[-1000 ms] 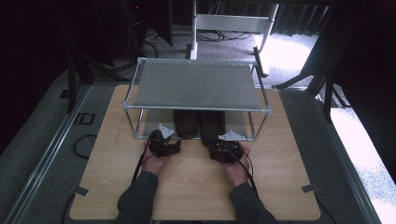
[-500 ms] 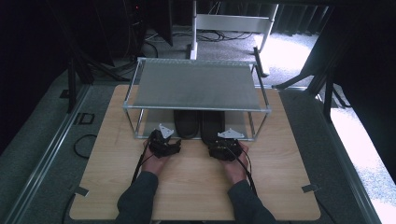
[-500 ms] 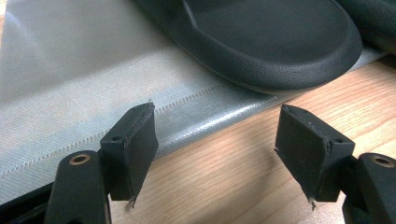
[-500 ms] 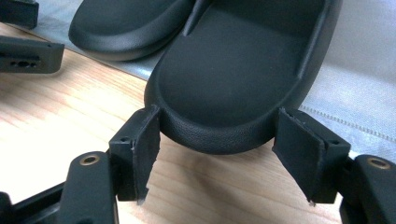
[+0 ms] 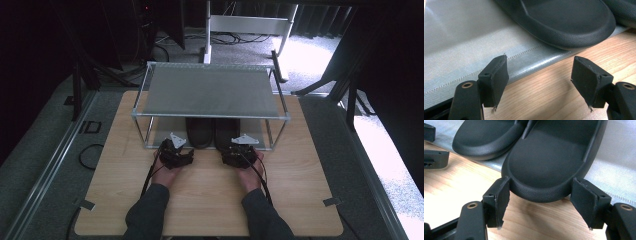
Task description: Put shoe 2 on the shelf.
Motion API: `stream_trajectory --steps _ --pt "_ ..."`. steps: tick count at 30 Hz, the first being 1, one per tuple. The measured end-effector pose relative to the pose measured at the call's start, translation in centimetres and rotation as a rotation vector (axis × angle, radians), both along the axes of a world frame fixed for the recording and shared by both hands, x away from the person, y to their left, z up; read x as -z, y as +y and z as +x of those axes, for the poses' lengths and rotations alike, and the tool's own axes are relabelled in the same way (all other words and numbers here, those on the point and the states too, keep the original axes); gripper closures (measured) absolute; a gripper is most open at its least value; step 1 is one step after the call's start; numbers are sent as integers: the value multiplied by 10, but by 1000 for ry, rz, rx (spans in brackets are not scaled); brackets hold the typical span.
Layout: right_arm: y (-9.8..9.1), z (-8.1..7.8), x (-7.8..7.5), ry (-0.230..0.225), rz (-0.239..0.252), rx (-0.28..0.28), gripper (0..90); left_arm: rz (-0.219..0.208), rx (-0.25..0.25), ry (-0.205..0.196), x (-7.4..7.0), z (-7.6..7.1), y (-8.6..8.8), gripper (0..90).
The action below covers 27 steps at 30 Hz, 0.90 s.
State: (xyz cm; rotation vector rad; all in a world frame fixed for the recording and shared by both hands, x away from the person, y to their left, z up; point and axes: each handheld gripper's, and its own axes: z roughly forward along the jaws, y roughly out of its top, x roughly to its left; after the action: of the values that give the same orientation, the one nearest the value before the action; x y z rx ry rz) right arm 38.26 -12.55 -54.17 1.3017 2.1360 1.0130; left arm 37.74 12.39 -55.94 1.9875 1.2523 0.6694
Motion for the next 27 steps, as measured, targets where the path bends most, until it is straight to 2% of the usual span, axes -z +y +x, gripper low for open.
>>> stream_trajectory --steps 7,10,11,12,16,18,21,23,24,26,27 --pt "-1 6 0 14 9 3 323 -3 11 5 0 0 0 322" --pt "-1 8 0 16 15 10 338 -5 19 37 1 2 0 345" --pt "0 9 0 15 15 13 340 -3 19 37 1 2 0 344" --pt "0 9 0 16 15 15 340 -3 25 34 1 1 -1 343" --pt "-1 9 -1 16 12 8 345 6 68 -25 -1 -4 -4 325" --pt "-1 9 0 16 10 5 345 -17 83 -45 -1 -2 -4 318" --pt "-1 9 0 13 6 4 343 -37 97 -34 -1 5 -5 284" --pt "-1 9 0 12 4 2 342 -29 102 -35 -1 10 -6 272" --pt "-1 9 0 12 4 1 342 -37 107 -23 -1 12 -6 273" --pt "-1 9 0 11 4 -2 337 -39 132 34 0 18 -6 278" --pt "-1 9 0 10 0 -3 330 -37 133 34 0 18 -6 276"
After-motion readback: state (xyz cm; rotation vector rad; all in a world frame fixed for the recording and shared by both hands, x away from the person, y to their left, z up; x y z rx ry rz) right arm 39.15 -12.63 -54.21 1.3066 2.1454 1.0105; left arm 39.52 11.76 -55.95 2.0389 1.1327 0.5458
